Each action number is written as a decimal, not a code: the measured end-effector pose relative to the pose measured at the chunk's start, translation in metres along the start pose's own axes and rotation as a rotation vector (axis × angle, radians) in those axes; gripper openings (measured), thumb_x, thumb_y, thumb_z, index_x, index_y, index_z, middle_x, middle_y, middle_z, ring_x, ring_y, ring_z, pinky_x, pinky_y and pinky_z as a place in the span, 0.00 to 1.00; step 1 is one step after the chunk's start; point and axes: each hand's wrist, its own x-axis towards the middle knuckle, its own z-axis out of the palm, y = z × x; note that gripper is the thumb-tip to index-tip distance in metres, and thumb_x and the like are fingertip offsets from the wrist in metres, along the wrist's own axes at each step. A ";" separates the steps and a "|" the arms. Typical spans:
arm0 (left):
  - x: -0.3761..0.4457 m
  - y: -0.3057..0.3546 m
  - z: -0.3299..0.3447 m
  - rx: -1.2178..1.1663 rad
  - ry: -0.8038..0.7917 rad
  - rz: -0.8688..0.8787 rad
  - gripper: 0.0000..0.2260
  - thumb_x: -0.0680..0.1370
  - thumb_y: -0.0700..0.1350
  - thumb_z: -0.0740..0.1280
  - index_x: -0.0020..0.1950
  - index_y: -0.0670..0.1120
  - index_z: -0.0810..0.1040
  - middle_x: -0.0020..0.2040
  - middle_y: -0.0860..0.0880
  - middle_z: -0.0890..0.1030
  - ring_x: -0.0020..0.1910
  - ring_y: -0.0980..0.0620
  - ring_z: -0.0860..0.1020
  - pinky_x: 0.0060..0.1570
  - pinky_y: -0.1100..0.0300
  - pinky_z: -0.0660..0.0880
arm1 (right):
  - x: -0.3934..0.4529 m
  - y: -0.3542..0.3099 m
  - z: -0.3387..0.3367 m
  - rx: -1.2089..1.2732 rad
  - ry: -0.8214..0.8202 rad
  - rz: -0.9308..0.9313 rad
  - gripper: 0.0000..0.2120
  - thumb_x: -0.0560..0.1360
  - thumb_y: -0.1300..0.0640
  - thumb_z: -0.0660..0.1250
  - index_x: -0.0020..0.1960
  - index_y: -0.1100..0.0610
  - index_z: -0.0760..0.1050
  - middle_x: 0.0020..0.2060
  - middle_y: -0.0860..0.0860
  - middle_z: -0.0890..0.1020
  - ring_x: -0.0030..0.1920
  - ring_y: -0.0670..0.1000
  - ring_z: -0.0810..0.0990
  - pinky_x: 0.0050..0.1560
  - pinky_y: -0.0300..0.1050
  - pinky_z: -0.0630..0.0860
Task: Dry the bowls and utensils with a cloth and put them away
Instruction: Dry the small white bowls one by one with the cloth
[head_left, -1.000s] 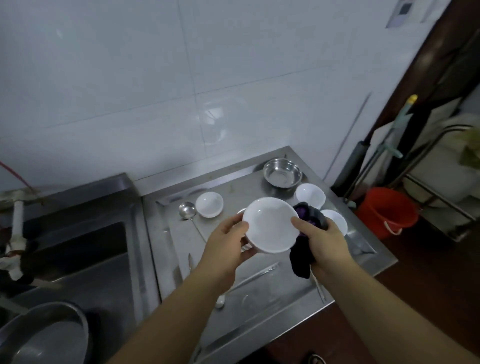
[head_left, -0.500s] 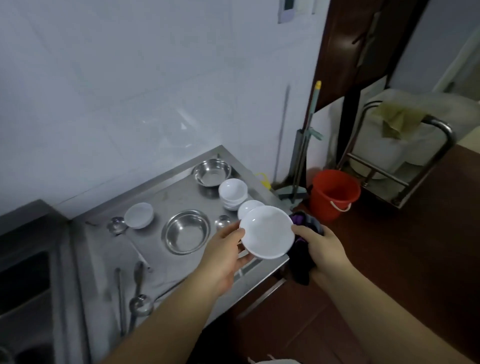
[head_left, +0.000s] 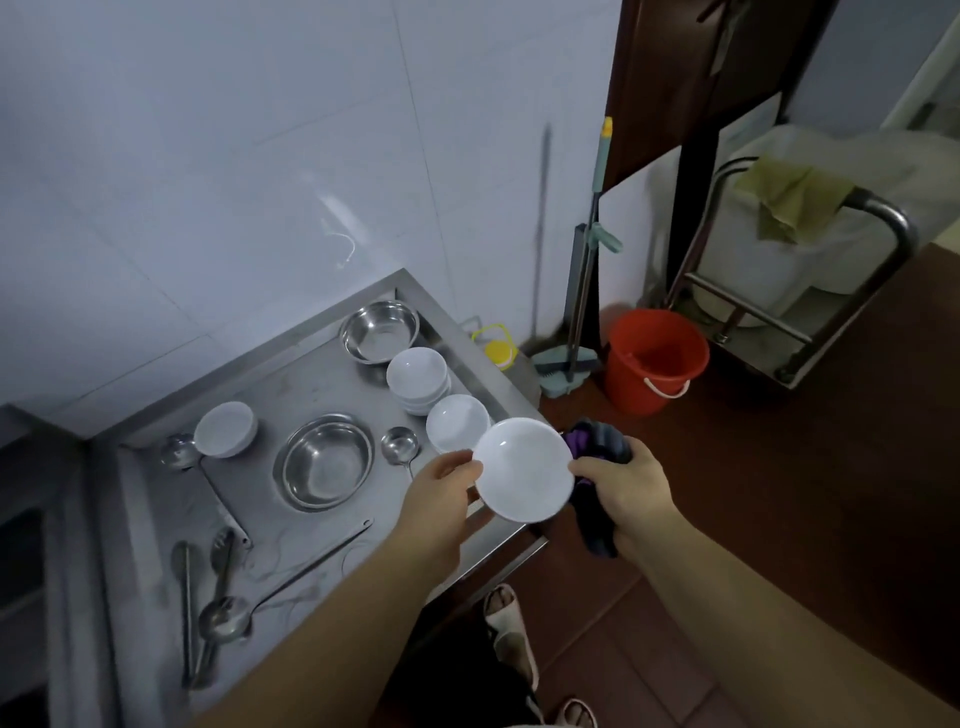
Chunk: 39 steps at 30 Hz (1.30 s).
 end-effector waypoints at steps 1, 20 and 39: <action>0.011 0.002 0.000 -0.007 0.013 -0.017 0.08 0.82 0.40 0.69 0.61 0.46 0.81 0.61 0.42 0.83 0.60 0.41 0.83 0.54 0.43 0.85 | 0.010 -0.001 0.006 -0.031 0.000 0.009 0.20 0.67 0.63 0.81 0.50 0.46 0.77 0.46 0.53 0.84 0.44 0.54 0.84 0.42 0.50 0.82; 0.174 0.030 -0.034 -0.067 0.182 -0.236 0.06 0.83 0.38 0.68 0.58 0.45 0.81 0.59 0.41 0.82 0.59 0.40 0.82 0.60 0.42 0.83 | 0.166 -0.010 0.147 -0.540 -0.128 -0.017 0.21 0.69 0.58 0.78 0.55 0.43 0.74 0.47 0.48 0.82 0.43 0.50 0.81 0.42 0.50 0.79; 0.234 -0.019 -0.014 -0.064 0.577 -0.218 0.10 0.80 0.41 0.69 0.44 0.56 0.84 0.46 0.51 0.87 0.50 0.44 0.86 0.57 0.40 0.84 | 0.237 0.003 0.186 -0.715 -0.416 -0.038 0.17 0.71 0.64 0.75 0.55 0.54 0.73 0.44 0.50 0.80 0.42 0.52 0.79 0.40 0.49 0.73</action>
